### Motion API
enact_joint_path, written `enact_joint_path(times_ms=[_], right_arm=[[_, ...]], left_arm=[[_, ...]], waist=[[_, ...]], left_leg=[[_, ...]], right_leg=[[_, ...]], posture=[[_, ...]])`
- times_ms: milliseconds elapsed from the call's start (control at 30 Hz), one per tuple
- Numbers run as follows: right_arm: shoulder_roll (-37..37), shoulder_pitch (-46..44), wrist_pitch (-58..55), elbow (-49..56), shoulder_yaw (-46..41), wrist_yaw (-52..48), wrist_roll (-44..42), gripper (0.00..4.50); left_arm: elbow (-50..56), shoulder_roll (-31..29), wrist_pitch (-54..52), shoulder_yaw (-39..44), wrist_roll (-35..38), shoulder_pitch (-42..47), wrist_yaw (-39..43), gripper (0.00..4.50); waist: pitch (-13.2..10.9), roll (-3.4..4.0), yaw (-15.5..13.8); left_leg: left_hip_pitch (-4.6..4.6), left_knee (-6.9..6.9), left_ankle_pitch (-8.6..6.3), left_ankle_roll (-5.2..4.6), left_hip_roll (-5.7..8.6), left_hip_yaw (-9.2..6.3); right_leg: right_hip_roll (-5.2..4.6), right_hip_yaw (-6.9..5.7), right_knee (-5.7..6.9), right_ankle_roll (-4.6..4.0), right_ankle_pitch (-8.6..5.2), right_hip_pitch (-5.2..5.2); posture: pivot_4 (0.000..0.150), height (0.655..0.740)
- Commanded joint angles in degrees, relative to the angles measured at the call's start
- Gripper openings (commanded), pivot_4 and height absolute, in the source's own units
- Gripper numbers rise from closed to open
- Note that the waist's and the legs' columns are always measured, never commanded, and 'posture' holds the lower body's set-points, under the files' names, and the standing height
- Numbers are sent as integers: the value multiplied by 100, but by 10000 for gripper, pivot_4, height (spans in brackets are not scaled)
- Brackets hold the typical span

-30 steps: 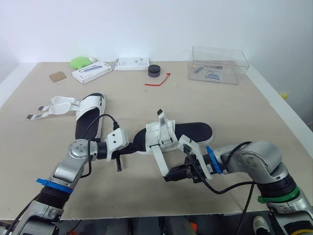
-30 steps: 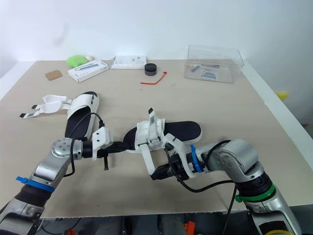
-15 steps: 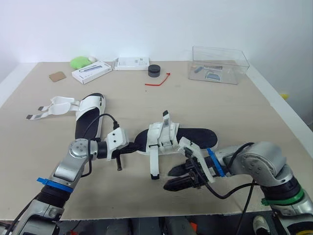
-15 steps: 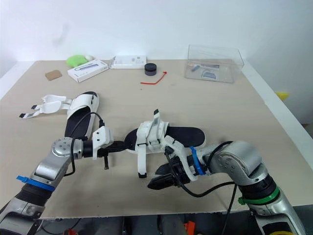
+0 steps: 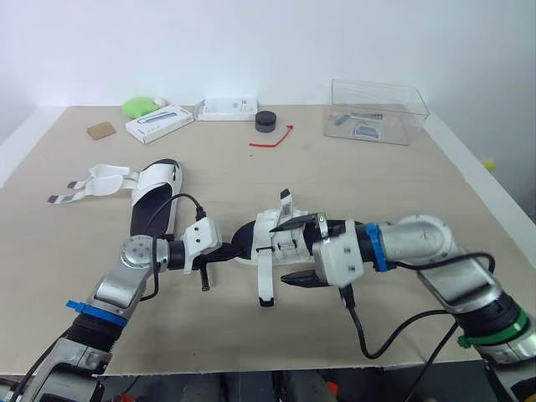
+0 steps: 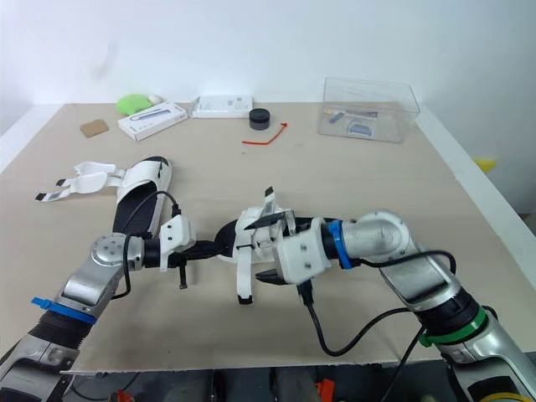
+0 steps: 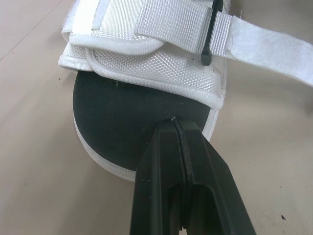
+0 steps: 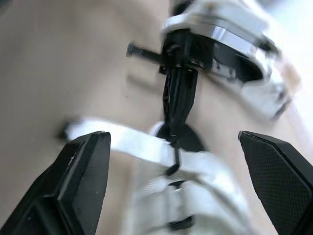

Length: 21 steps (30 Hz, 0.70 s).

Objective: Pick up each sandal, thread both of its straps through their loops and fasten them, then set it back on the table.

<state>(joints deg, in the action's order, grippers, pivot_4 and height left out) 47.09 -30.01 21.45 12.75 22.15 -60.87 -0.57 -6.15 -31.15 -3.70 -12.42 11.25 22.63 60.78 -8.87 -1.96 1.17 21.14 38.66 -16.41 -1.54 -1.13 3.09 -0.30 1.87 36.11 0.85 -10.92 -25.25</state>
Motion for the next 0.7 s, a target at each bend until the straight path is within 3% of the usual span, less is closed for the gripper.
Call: enact_joint_path(times_ms=[33, 233, 700], right_arm=[[-63, 41, 2214, -760, 113, 323, 959, 44765], [-273, -182, 3331, -1446, 239, 688, 1549, 44765], [-755, -631, 3426, -1913, 611, 699, 1653, 44765]], left_arm=[[-229, -60, -109, -112, -231, -88, 3, 0], [-172, -105, -122, -101, -218, -175, 19, 0], [-35, -107, -218, -48, -203, -268, -58, 0]], waist=[[-1, 1, 0], [-1, 0, 2], [-1, -1, 3]], left_leg=[[1, 0, 0, 0, 3, 4], [-15, 0, 0, 0, 5, 39], [-57, -3, 1, -1, -5, 79]], right_leg=[[-5, 5, 0, 1, 1, -1], [-6, 45, 4, 1, 10, -1], [4, 81, 10, -28, 14, 17]], posture=[[1500, 7400], [1500, 7400], [1500, 7400]])
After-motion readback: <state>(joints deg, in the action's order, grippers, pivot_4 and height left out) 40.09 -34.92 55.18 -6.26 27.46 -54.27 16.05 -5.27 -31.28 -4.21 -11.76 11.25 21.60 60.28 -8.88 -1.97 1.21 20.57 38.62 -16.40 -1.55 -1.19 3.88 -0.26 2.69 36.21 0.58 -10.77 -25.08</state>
